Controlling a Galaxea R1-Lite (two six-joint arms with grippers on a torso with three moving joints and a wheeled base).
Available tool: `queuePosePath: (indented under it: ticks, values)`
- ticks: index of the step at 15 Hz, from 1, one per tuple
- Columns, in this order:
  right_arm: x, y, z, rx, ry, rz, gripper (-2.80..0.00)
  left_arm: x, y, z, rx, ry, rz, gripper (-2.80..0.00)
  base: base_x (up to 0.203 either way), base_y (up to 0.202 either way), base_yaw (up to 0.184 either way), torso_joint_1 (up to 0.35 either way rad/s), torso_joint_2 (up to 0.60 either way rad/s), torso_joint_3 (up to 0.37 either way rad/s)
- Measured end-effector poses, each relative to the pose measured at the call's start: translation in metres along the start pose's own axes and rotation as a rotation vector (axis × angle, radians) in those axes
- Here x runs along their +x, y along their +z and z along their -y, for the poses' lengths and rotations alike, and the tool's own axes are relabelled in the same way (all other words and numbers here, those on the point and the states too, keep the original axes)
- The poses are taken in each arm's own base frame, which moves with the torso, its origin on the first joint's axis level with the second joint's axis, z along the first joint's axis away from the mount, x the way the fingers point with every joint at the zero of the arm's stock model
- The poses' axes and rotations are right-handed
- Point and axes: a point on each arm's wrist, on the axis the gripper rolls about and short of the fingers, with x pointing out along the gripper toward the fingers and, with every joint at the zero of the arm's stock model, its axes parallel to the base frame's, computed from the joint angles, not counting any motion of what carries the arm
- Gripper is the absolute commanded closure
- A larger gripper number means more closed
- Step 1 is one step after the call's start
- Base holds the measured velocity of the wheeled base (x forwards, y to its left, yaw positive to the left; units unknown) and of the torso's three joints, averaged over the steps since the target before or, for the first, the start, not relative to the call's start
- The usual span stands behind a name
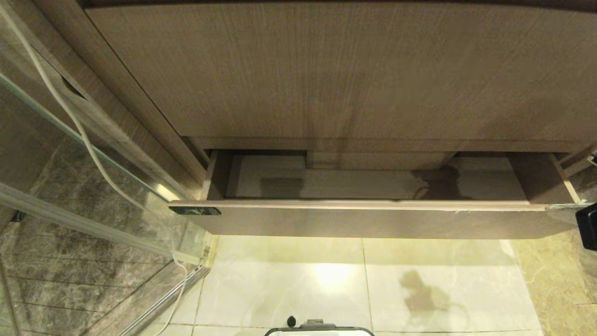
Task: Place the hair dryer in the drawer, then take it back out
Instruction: Pull open the drawer
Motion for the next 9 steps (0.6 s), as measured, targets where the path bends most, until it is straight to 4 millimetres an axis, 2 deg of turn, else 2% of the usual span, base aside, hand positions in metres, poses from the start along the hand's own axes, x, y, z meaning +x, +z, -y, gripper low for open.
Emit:
queuePosePath:
  ticks: [3,9]
  values:
    - [-0.026,-0.026,-0.023,0.091,-0.005,0.029,0.00,0.000,0.000,0.000,0.000,0.000,0.000,0.00,0.000,0.000,0.000,0.000,0.00,0.000]
    - [-0.071,-0.121,-0.074,0.193,-0.228,0.162,0.00,0.000,0.000,0.000,0.000,0.000,0.000,0.00,0.000,0.000,0.000,0.000,0.00,0.000]
